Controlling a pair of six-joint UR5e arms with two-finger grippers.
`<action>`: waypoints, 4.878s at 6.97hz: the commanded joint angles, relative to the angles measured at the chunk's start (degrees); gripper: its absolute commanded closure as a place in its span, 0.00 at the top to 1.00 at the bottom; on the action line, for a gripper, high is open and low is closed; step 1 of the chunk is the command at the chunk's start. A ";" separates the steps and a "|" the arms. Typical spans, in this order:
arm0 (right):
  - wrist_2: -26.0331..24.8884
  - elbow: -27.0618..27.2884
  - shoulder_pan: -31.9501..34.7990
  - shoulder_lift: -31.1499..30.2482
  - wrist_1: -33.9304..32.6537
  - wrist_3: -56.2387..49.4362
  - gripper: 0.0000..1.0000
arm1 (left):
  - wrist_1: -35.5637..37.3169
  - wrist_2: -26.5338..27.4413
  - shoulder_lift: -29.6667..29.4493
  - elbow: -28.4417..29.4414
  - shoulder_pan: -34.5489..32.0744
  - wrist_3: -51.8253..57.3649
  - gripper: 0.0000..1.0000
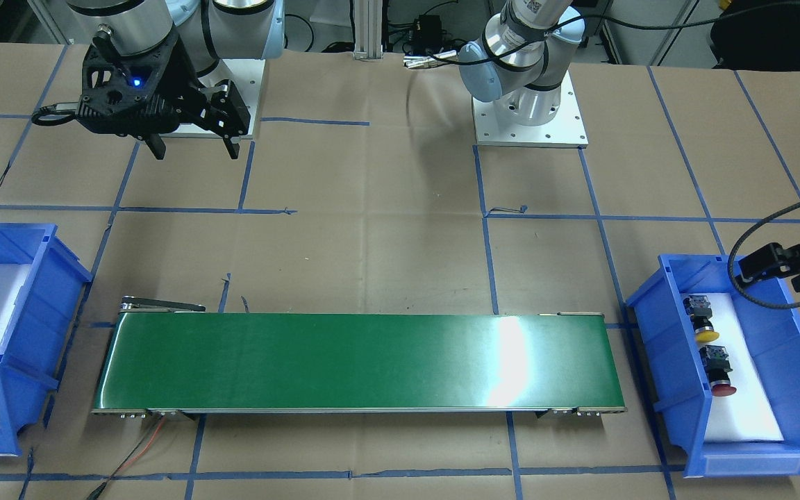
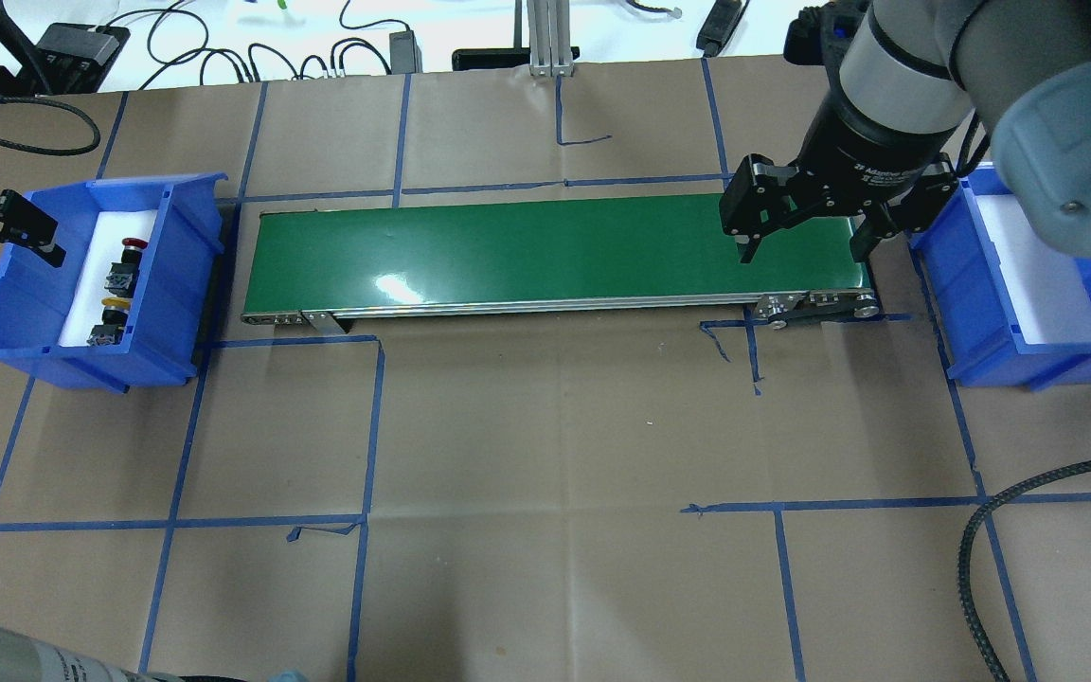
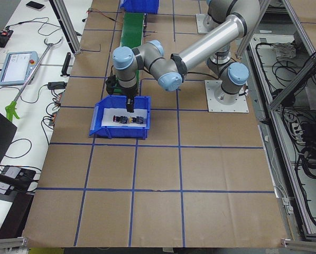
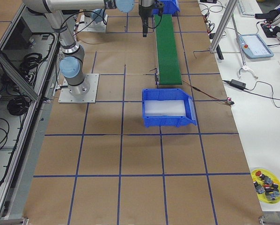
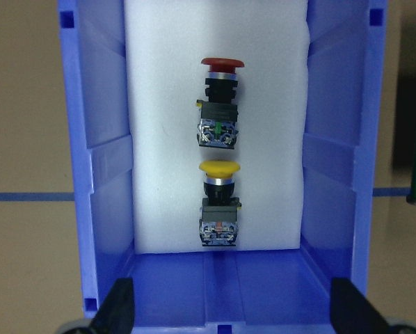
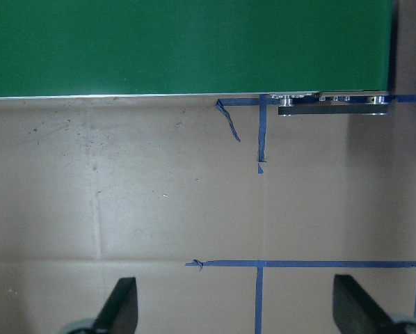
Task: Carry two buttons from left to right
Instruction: 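Lower the left gripper into the bin and grasp the yellow-capped button, then lift the yellow button and carry it with the left gripper to the conveyor, then place the yellow button on the green belt and open the left gripper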
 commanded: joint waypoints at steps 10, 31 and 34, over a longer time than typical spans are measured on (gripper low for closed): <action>0.00 -0.64 -0.32 0.55 0.00 -0.45 1.00 | 23.38 0.46 -5.94 -14.87 0.03 3.85 0.57; 0.00 -2.75 -0.41 0.64 -0.27 -0.37 1.00 | 7.35 0.37 -7.96 -1.93 -32.41 -30.70 0.01; 0.00 -2.76 -0.41 1.07 -0.27 -0.37 1.00 | 9.49 0.20 -7.79 -1.78 -32.32 -30.70 0.95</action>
